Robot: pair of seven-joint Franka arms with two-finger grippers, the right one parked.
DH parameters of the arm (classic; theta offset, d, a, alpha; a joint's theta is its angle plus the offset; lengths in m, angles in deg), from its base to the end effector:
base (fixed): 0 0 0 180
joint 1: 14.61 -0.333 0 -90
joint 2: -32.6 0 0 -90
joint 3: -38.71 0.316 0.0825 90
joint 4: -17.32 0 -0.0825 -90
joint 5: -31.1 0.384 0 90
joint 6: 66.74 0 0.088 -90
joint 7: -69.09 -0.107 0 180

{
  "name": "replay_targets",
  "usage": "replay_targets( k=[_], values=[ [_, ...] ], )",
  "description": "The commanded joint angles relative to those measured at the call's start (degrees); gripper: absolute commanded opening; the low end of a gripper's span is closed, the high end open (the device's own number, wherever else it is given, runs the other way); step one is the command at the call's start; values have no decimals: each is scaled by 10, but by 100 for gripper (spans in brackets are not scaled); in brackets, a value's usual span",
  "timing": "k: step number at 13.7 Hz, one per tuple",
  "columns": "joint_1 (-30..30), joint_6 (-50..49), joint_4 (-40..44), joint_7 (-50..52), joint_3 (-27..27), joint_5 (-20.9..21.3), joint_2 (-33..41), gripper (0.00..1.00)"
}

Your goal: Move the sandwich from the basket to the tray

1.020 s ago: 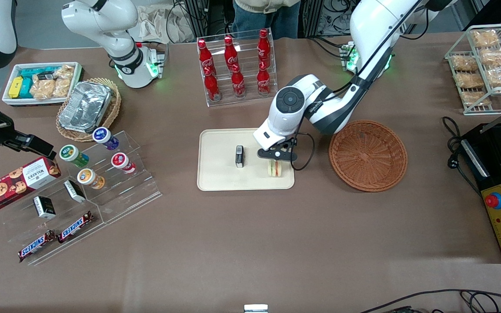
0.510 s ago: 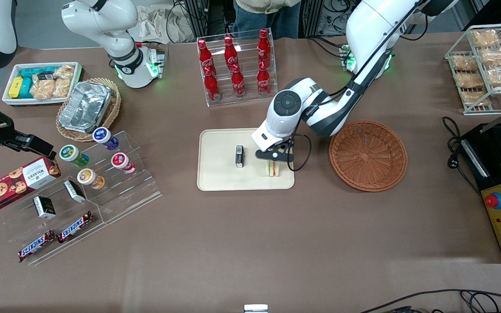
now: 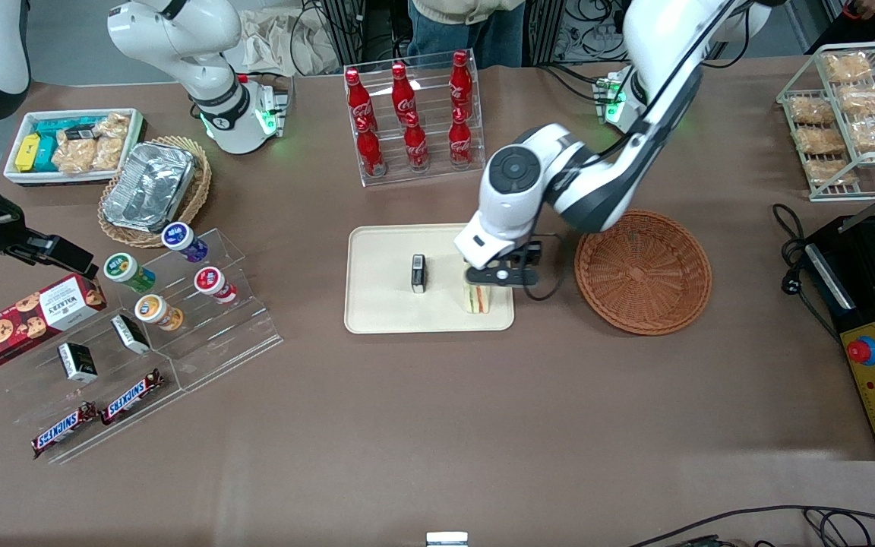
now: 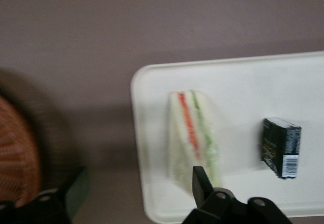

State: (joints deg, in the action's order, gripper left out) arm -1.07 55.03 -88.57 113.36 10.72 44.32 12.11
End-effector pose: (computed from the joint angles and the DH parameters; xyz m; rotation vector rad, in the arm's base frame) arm 0.4875 -0.3923 0.3484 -3.0984 0.0836 0.0055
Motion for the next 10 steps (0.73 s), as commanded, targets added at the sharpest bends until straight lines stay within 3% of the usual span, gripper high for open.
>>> replay_targets(
  k=[1, 5, 10],
  values=[
    [-55, -95, 8, -75, -3, 0, 72, 100],
    [-140, -228, 43, -149, -3, 0, 134, 100],
    [-237, -252, 43, -150, -7, -1, 179, 100]
  ],
)
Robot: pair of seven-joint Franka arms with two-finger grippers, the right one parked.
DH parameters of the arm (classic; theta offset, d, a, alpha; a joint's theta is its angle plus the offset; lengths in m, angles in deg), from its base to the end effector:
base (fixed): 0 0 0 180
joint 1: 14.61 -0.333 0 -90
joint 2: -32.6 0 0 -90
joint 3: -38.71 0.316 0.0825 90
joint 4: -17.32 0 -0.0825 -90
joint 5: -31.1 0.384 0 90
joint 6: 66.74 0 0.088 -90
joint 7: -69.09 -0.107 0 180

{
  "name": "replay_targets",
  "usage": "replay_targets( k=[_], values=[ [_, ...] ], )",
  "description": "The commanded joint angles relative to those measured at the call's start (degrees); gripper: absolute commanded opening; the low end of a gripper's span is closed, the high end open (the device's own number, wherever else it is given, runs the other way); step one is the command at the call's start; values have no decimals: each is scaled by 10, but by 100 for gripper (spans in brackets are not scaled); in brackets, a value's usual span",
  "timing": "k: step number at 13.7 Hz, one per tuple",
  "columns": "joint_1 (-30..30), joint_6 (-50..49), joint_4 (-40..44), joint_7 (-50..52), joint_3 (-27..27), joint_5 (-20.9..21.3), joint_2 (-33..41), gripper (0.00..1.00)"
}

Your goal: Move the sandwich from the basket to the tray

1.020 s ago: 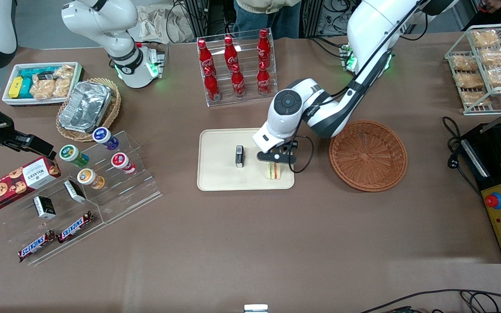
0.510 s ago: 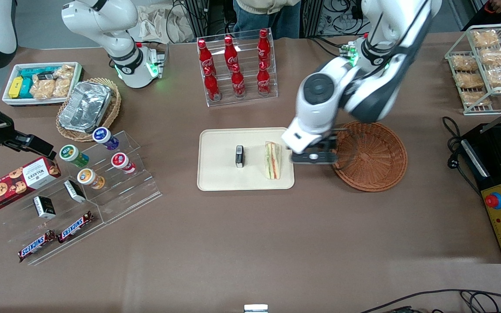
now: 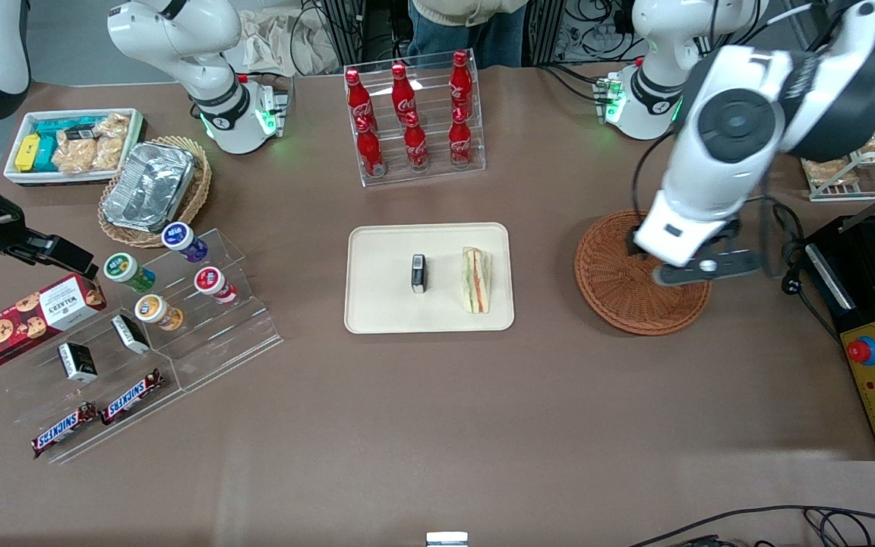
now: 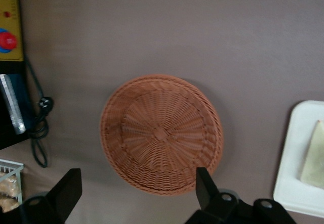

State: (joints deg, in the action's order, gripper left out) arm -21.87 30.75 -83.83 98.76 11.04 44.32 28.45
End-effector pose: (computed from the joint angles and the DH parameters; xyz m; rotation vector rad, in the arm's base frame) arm 0.5432 -0.1721 0.5088 -2.9079 -0.1684 0.0485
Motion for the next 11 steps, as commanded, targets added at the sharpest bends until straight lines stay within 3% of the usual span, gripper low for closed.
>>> replay_targets(
  k=[1, 4, 9, 11],
  values=[
    [-37, -10, -1, -13, -9, -1, 26, 100],
    [-57, -56, 55, -108, -6, -18, 26, 100],
    [-83, -75, 79, -178, -2, -4, 28, 100],
    [-52, -117, 114, -235, 60, -14, 28, 100]
  ],
)
